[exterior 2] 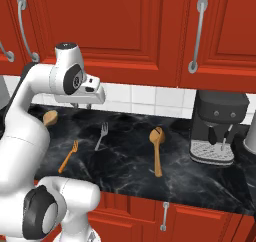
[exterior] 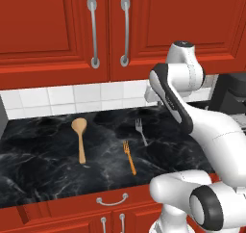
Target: Organize the utensils by type. Pick up the wooden spoons from the counter and place them in the open cabinet. Then pick up the metallic utensils from the counter and place them in the open drawer.
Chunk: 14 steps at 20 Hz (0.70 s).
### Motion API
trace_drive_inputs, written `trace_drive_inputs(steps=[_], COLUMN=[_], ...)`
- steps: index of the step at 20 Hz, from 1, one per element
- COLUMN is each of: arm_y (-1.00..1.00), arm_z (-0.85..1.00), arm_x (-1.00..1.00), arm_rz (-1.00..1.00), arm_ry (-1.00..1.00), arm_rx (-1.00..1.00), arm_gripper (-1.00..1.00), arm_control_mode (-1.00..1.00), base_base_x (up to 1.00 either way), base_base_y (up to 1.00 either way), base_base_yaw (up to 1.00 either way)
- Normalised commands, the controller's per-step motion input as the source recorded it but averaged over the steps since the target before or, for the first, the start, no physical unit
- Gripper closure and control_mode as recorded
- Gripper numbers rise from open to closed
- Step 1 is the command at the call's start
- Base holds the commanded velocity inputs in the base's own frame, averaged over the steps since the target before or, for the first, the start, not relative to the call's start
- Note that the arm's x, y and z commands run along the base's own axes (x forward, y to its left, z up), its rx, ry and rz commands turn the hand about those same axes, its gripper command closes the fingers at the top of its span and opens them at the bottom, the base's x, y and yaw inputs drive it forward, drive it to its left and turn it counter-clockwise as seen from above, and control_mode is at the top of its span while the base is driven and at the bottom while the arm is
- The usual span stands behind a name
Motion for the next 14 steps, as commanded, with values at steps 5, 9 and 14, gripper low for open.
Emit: trace_drive_inputs(steps=[5, 9, 14], arm_y=[0.0, -0.23, -0.32], arm_z=[-0.02, -0.24, -0.35], arm_x=[-0.15, -0.37, -0.3], arm_rz=[0.0, 0.0, 0.0], arm_ry=[-0.06, 0.0, 0.0], arm_rx=[-0.01, -0.01, -0.03], arm_gripper=[-1.0, -1.0, -1.0], arm_control_mode=[-1.0, -1.0, -1.0], base_base_x=[0.0, 0.0, 0.0], base_base_y=[0.0, 0.0, 0.0], base_base_yaw=[0.0, 0.0, 0.0])
